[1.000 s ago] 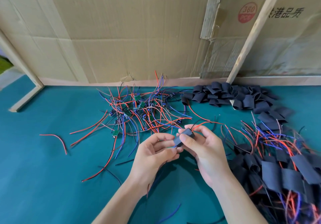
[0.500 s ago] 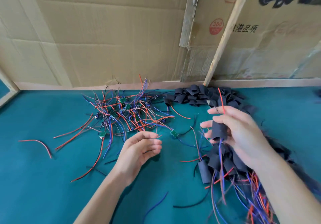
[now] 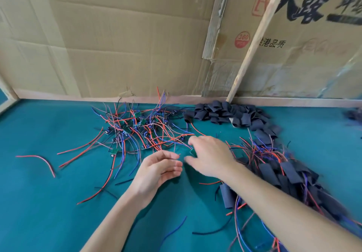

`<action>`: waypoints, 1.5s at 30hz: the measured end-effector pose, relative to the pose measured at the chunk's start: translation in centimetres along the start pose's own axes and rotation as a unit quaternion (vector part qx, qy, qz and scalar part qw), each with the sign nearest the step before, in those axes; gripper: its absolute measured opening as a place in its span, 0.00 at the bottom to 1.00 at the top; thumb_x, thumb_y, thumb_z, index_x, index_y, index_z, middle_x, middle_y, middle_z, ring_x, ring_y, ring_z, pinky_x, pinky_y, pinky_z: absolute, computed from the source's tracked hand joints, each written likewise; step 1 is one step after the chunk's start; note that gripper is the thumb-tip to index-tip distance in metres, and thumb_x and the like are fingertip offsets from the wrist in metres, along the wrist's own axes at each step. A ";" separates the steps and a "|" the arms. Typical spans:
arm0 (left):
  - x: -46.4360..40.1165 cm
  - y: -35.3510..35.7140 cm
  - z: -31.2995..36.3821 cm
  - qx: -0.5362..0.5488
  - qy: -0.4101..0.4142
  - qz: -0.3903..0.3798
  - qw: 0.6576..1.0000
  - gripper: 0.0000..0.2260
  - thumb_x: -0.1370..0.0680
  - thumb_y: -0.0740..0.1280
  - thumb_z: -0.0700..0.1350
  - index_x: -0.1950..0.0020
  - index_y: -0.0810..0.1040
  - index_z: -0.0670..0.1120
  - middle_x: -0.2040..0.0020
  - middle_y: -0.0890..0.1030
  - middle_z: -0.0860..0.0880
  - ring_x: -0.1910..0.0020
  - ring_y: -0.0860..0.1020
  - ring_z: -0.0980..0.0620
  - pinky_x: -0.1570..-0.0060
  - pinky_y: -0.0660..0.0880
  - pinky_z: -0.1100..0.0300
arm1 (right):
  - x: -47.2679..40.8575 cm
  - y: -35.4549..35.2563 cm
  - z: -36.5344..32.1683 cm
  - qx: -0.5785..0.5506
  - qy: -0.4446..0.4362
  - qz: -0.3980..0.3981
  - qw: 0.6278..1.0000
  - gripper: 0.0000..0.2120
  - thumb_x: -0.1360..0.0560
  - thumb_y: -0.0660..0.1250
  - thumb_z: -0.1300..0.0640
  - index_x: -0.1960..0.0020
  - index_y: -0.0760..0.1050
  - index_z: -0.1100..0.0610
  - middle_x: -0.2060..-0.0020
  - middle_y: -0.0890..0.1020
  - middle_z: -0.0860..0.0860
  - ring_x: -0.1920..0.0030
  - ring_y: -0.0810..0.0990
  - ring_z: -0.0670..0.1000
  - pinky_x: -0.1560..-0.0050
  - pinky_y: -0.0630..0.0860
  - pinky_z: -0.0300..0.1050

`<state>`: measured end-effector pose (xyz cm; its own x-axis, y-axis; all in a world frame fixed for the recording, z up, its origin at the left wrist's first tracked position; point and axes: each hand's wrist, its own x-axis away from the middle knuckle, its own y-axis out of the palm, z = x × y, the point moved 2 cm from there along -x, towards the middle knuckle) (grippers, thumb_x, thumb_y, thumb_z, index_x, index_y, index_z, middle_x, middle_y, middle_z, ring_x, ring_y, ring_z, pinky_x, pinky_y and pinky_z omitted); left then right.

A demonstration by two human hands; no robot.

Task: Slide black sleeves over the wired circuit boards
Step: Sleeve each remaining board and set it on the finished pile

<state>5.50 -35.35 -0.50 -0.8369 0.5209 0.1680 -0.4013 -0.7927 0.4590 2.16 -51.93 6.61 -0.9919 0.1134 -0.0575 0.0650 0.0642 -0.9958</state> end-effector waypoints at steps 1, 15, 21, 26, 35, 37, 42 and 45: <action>0.0 -0.1 0.0 -0.003 0.000 -0.001 1.000 0.07 0.24 0.67 0.30 0.47 0.80 0.36 0.54 0.84 0.36 0.59 0.82 0.45 0.55 0.82 0.57 | -0.8 0.9 -0.3 0.001 0.013 -0.006 1.000 0.17 0.23 0.68 0.42 0.42 0.76 0.52 0.44 0.82 0.51 0.40 0.79 0.58 0.46 0.76 0.51; -0.1 0.1 0.0 -0.024 -0.008 -0.025 0.999 0.15 0.30 0.68 0.40 0.45 0.80 0.35 0.51 0.84 0.34 0.55 0.84 0.43 0.53 0.82 0.58 | -0.2 -5.6 -0.2 -0.799 0.071 -0.091 0.590 0.06 0.20 0.67 0.62 0.47 0.83 0.61 0.61 0.86 0.58 0.70 0.82 0.50 0.67 0.81 0.43; 0.0 0.3 0.1 -0.018 -0.009 -0.017 1.000 0.08 0.20 0.68 0.42 0.51 0.85 0.40 0.53 0.83 0.38 0.52 0.84 0.42 0.53 0.82 0.56 | 0.7 0.7 -1.9 -0.647 0.122 -0.101 0.746 0.07 0.19 0.65 0.65 0.41 0.75 0.59 0.60 0.78 0.57 0.65 0.82 0.54 0.59 0.84 0.54; -0.1 0.5 -0.2 -0.063 0.003 -0.014 0.998 0.12 0.16 0.63 0.40 0.51 0.86 0.40 0.55 0.84 0.40 0.57 0.83 0.47 0.54 0.82 0.57 | 0.4 1.6 -1.5 -0.316 -0.024 0.004 0.949 0.11 0.22 0.68 0.56 0.43 0.74 0.45 0.62 0.84 0.44 0.64 0.79 0.43 0.52 0.76 0.44; -0.1 0.3 -0.5 -0.080 0.014 0.011 0.997 0.08 0.18 0.63 0.34 0.47 0.82 0.35 0.56 0.84 0.37 0.62 0.82 0.46 0.61 0.80 0.59 | -5.8 -1.2 3.1 -0.229 0.004 0.033 0.973 0.05 0.31 0.70 0.59 0.64 0.77 0.51 0.68 0.85 0.47 0.62 0.84 0.50 0.58 0.76 0.41; -0.2 0.3 -0.5 -0.084 0.019 0.005 0.996 0.07 0.17 0.63 0.34 0.47 0.81 0.34 0.57 0.84 0.37 0.63 0.81 0.46 0.60 0.80 0.59 | -8.0 -1.7 6.2 -0.083 0.066 0.060 0.993 0.04 0.28 0.69 0.58 0.56 0.81 0.50 0.52 0.85 0.51 0.47 0.82 0.58 0.46 0.78 0.48; -0.2 0.4 -0.5 -0.115 0.027 0.002 0.993 0.08 0.17 0.62 0.33 0.49 0.81 0.35 0.57 0.84 0.37 0.62 0.80 0.45 0.60 0.80 0.59 | -9.8 -0.3 11.9 0.102 0.119 -0.081 0.984 0.14 0.23 0.64 0.60 0.39 0.78 0.59 0.36 0.75 0.56 0.31 0.71 0.63 0.36 0.73 0.58; -0.2 0.5 -0.5 -0.115 0.027 0.001 0.993 0.08 0.17 0.62 0.33 0.49 0.81 0.35 0.57 0.84 0.37 0.62 0.80 0.45 0.59 0.80 0.58 | -9.7 0.2 12.6 0.111 0.100 -0.088 0.985 0.10 0.23 0.62 0.62 0.42 0.74 0.59 0.36 0.76 0.56 0.31 0.71 0.62 0.37 0.73 0.59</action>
<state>5.24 -35.98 -0.78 -0.8538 0.5070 0.1183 -0.4696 -0.8481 0.2454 10.40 -65.52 6.12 -0.9430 0.3135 0.1114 -0.1541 -0.1149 -0.9813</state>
